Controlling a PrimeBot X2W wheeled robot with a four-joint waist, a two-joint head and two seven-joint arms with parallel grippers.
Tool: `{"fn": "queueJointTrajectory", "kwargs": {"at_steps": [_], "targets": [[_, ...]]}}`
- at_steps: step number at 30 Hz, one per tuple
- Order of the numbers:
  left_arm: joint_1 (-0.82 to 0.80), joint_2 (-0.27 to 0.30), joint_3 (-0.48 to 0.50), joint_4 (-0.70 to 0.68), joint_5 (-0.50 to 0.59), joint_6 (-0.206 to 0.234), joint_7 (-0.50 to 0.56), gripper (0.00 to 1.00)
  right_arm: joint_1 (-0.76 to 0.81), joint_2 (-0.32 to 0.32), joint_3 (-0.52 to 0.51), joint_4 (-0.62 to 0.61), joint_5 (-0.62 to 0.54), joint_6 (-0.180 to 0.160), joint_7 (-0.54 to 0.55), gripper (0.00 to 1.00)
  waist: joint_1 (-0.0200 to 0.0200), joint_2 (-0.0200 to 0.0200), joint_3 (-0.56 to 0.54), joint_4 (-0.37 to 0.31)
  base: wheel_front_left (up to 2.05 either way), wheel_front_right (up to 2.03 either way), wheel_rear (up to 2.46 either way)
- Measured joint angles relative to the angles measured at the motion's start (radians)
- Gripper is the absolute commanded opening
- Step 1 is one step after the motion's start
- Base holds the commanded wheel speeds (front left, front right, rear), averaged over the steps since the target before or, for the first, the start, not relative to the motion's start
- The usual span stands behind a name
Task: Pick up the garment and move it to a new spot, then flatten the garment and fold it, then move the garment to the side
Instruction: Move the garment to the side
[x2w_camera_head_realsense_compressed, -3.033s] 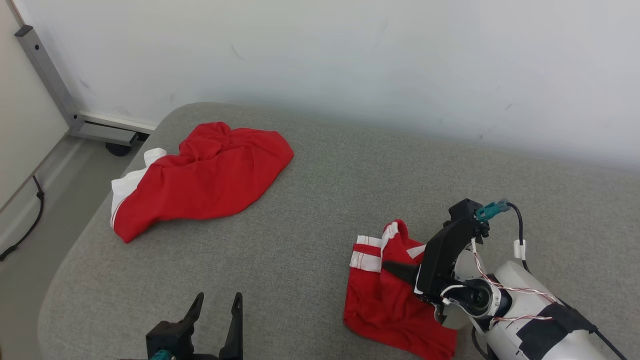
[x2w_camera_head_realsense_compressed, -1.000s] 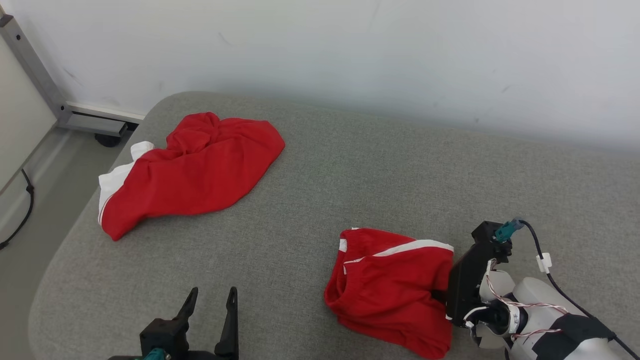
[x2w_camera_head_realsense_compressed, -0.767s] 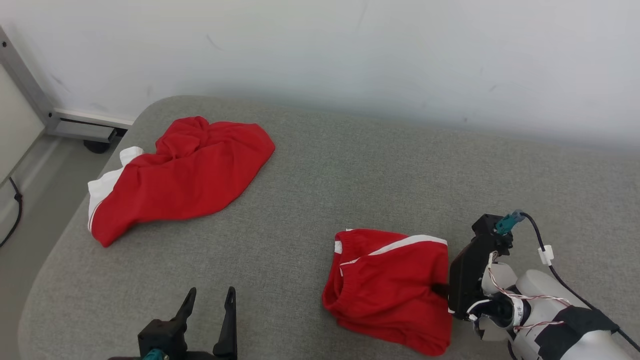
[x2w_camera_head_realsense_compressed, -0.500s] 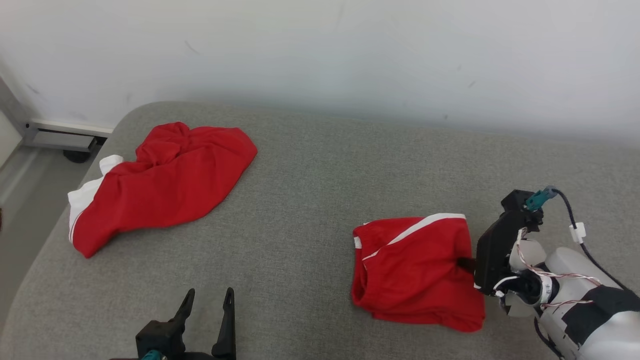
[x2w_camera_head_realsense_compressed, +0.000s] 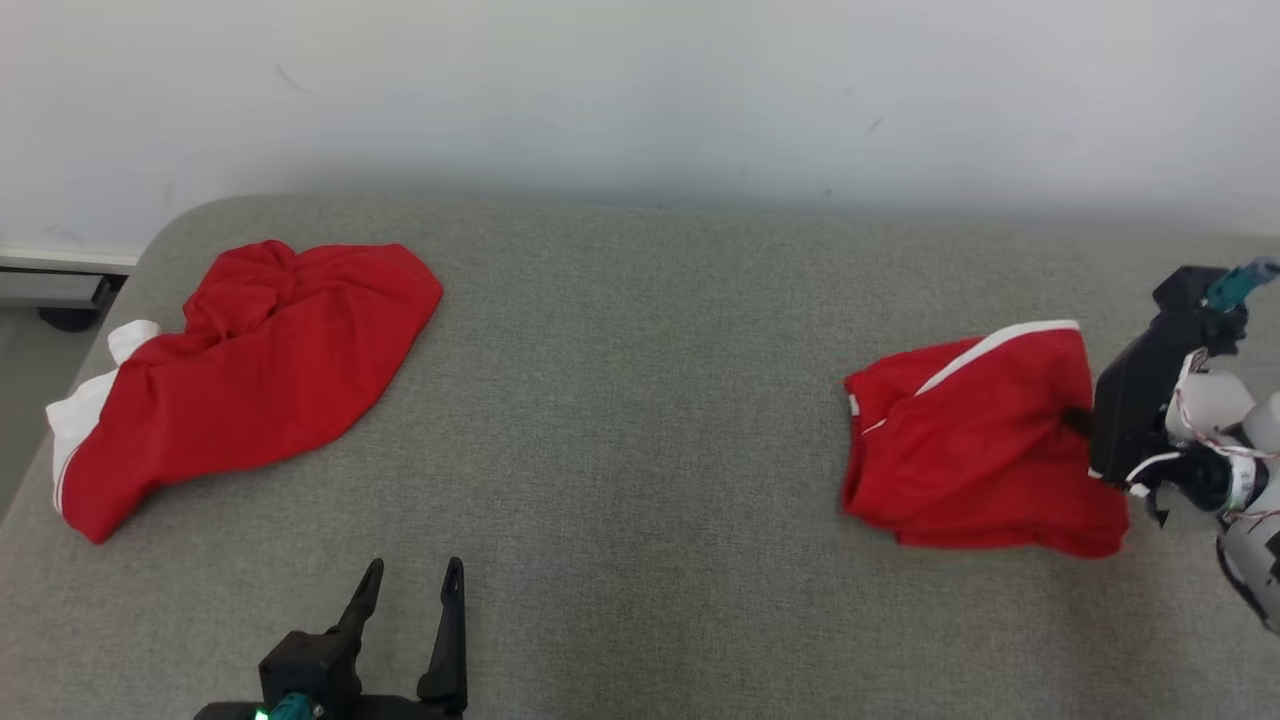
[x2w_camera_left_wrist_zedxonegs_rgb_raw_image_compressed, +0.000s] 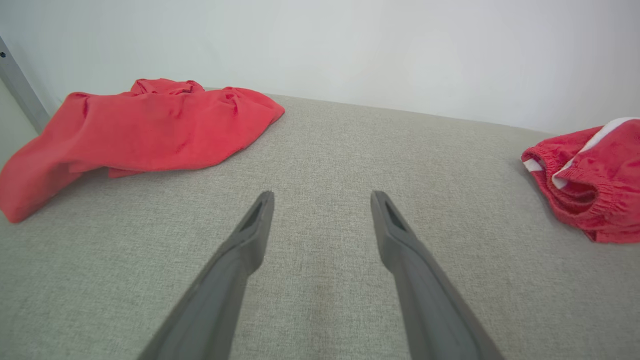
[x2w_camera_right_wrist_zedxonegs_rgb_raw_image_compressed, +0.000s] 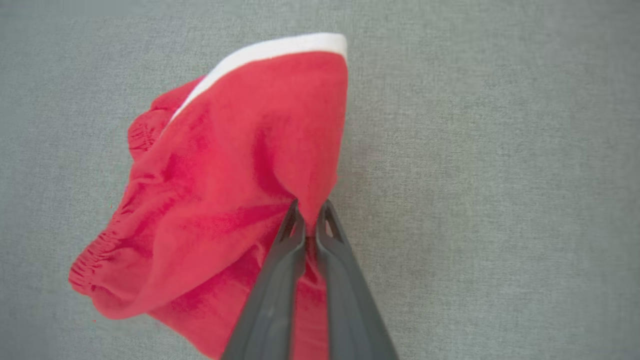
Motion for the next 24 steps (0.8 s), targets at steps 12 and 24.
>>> {"fn": "queueJointTrajectory", "kwargs": {"at_steps": [12, 24], "targets": [[-0.056, 0.007, -0.009, -0.033, 0.007, -0.011, 0.008, 1.0, -0.137, -0.13, -0.014, 0.061, -0.053, 0.002, 0.022, 0.0, 0.0, 0.0, 0.09, -0.045, 0.0, 0.0, 0.0], [-0.112, 0.009, -0.032, -0.058, 0.018, -0.027, 0.025, 1.0, -0.258, -0.225, 0.037, 0.086, -0.155, 0.023, 0.062, 0.0, 0.0, 0.0001, 0.17, -0.037, 0.0, 0.0, 0.0]]}}
